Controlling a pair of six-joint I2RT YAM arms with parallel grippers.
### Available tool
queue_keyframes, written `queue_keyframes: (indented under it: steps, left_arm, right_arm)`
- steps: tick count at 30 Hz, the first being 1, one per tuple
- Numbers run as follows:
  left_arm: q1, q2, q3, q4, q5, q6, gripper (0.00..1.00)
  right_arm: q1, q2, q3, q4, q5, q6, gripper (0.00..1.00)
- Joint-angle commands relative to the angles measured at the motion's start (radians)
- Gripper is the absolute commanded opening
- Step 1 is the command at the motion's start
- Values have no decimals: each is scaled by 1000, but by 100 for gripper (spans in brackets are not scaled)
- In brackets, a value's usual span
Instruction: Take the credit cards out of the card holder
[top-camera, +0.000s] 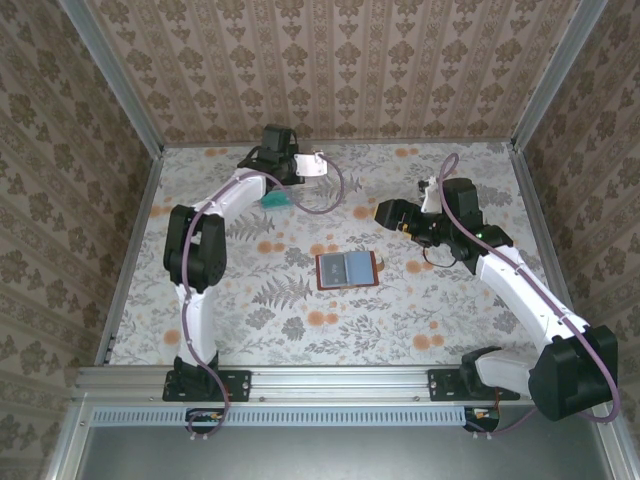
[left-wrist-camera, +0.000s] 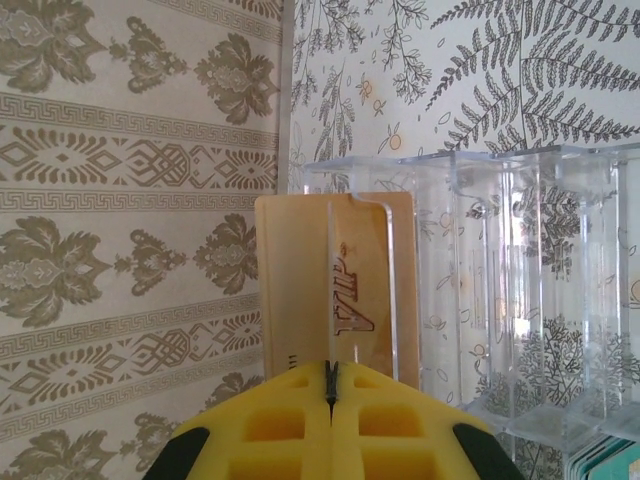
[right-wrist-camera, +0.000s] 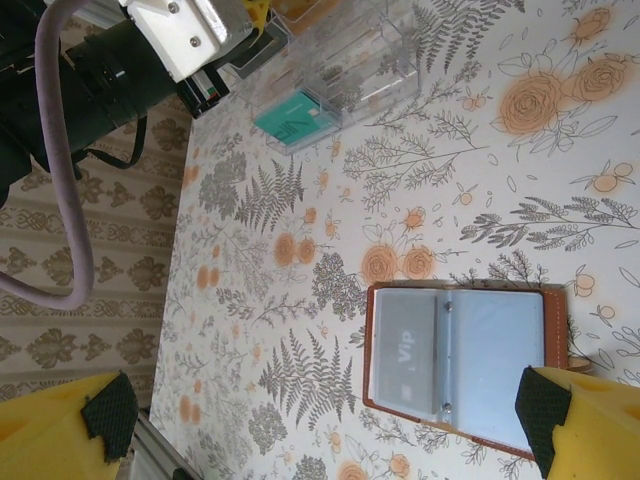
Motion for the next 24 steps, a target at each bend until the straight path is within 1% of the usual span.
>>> queue_keyframes:
  steps: [1,12,24]
  left_arm:
    - [-4,34,35,-3,40,-4,0]
    - [-30,45,69,6,1,-10,0]
    - [-21,78,102,8,-13,-24,0]
  right_arm:
    - [-6,-10,11,-17,-4,-15,100]
    - [-6,0,11,-8,-8,-13,100]
    - [-5,1,-1,1,-13,-5,100]
